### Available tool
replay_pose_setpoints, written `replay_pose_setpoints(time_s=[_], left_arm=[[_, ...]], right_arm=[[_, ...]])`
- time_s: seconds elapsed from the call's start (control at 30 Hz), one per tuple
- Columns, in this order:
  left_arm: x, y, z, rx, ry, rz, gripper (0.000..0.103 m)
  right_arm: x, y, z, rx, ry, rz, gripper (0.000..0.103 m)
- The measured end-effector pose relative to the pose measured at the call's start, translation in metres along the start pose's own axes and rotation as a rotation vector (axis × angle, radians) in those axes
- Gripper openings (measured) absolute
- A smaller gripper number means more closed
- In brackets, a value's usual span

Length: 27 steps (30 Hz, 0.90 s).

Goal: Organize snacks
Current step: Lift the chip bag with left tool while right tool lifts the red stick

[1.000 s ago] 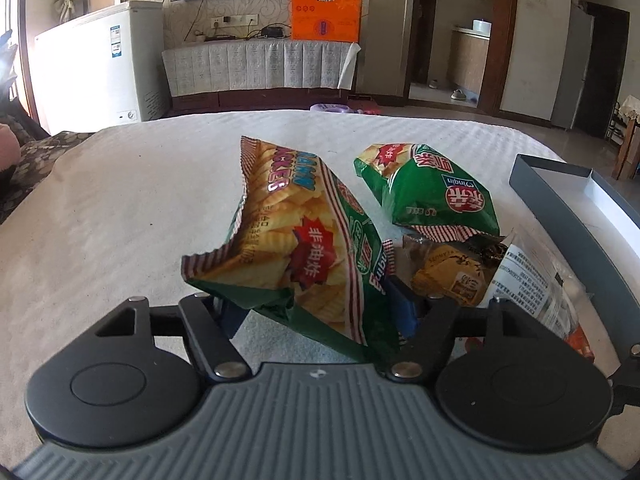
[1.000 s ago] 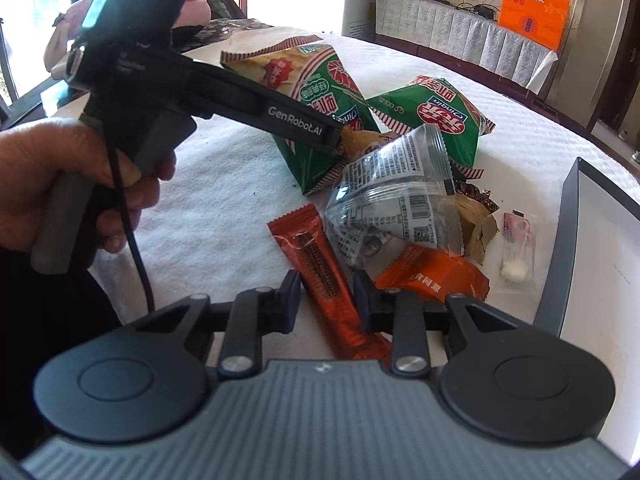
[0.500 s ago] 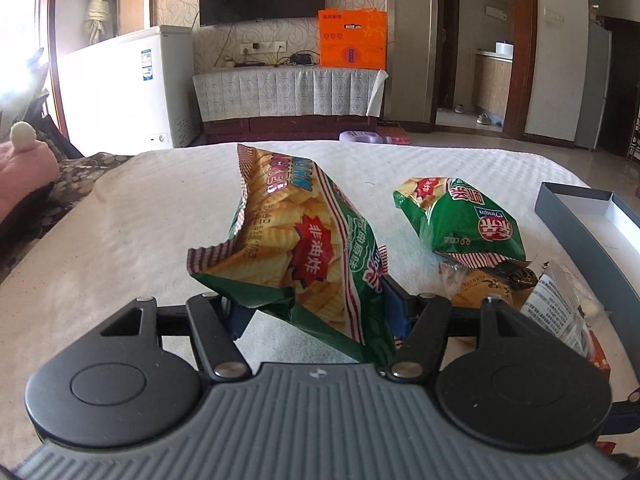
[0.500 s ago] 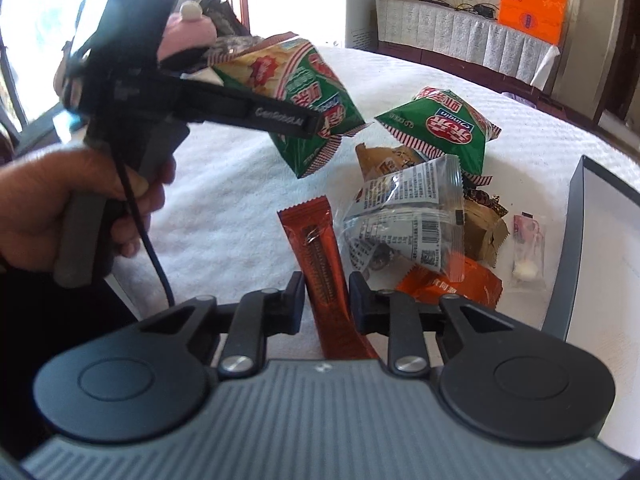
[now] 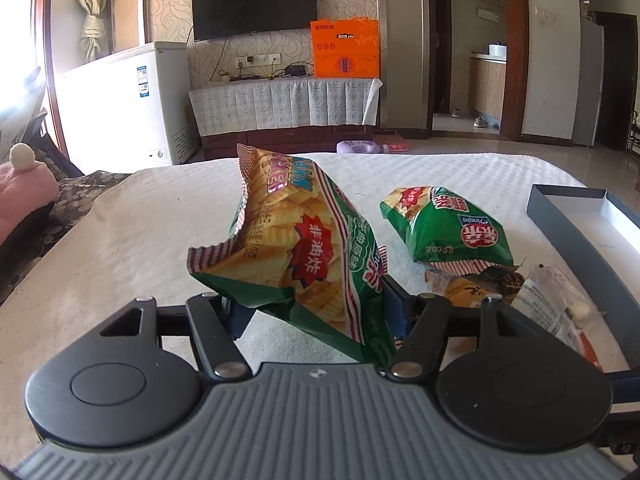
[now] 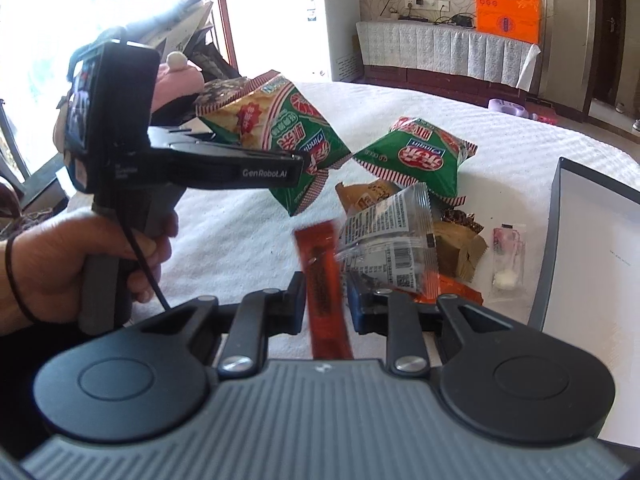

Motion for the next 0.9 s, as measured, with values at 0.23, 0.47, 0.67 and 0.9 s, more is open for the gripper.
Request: replay_pose_setpoints(time_s=[0.23,0.47,0.67,0.9], left_arm=[[-0.001,0.008,-0.002,0.026,-0.004,-0.008,0.070],[0.002,0.010,0.000,0.042,-0.018,0.006,0.070],[0.003,0.007,-0.001,0.034,-0.018,0.004,0.070],[0.003,0.007,-0.002,0.022,-0.021,0.004,0.070]], right_arm=[[0.007,0.003,0.007,-0.041,-0.074,0.025,0.024],[0.021,-0.009,0.021,-0.154,-0.139,0.065,0.025],[0.030,-0.017,0.023,-0.214,-0.143,0.085,0.024],[0.028,-0.019,0.027,-0.225,-0.151,0.076,0.025]])
Point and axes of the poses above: each gripper's, at about its wrist camera, not at the fingertips, and x roughly the way its jaws point, y to its right, z to its underside, the point moved 2 cm from there along x, roughly the way its jaws point, and after that the axes turned 11 degrees about x, right-handed, at the moved point
